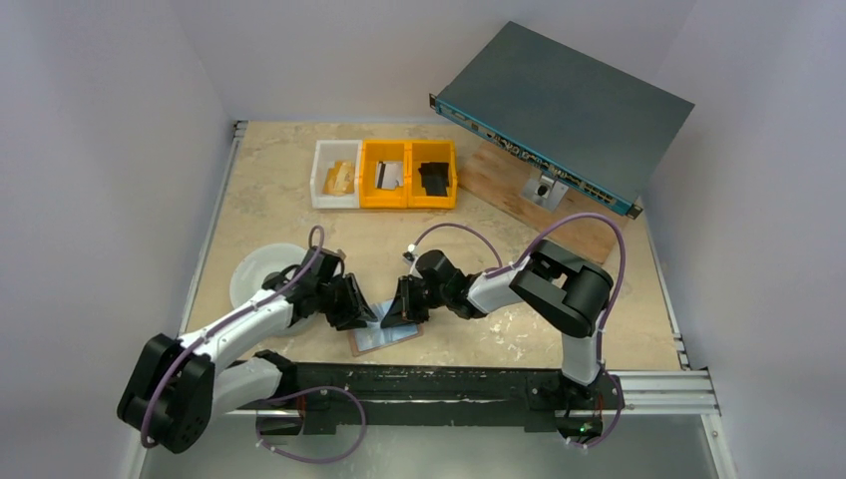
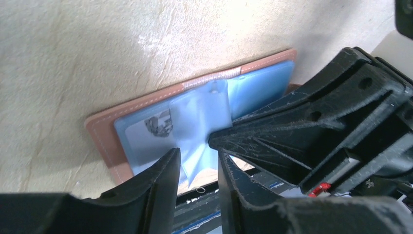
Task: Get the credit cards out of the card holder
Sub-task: Remove the credit card from the card holder.
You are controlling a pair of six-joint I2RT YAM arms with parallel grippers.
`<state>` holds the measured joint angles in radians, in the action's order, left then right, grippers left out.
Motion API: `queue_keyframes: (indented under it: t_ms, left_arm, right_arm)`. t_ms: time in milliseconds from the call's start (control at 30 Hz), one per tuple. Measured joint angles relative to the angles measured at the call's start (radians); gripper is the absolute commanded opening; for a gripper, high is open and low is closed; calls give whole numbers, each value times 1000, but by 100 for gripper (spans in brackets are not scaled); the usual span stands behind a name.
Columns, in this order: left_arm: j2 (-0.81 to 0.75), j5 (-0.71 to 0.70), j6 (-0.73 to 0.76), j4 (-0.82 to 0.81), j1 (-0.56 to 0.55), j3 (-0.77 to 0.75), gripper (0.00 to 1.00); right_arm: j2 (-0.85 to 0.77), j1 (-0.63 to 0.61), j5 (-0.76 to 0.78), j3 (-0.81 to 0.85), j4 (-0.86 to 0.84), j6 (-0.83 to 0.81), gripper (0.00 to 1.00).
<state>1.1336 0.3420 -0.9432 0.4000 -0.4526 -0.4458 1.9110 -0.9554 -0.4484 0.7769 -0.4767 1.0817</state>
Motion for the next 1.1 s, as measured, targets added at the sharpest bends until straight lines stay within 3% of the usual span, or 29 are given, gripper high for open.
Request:
queue_keyframes:
  t_ms: [233, 533, 667, 800, 867, 1100]
  left_arm:
    - [-154, -44, -19, 74, -4, 24, 37]
    - [-148, -20, -98, 27, -47, 86, 36]
    - [-105, 10, -132, -37, -56, 96, 27]
    - [-80, 20, -160, -72, -61, 106, 8]
    - [-82, 10, -164, -67, -61, 108, 0]
    - [-140, -46, -139, 18, -61, 73, 0]
  right_arm:
    - [2, 0, 0, -9, -18, 15, 0]
    - [13, 7, -17, -16, -45, 37, 0]
    - [13, 7, -16, -20, -53, 42, 0]
    - [13, 7, -16, -20, -54, 44, 0]
    - [10, 7, -15, -20, -50, 43, 6]
    - [-75, 5, 31, 8, 117, -4, 38]
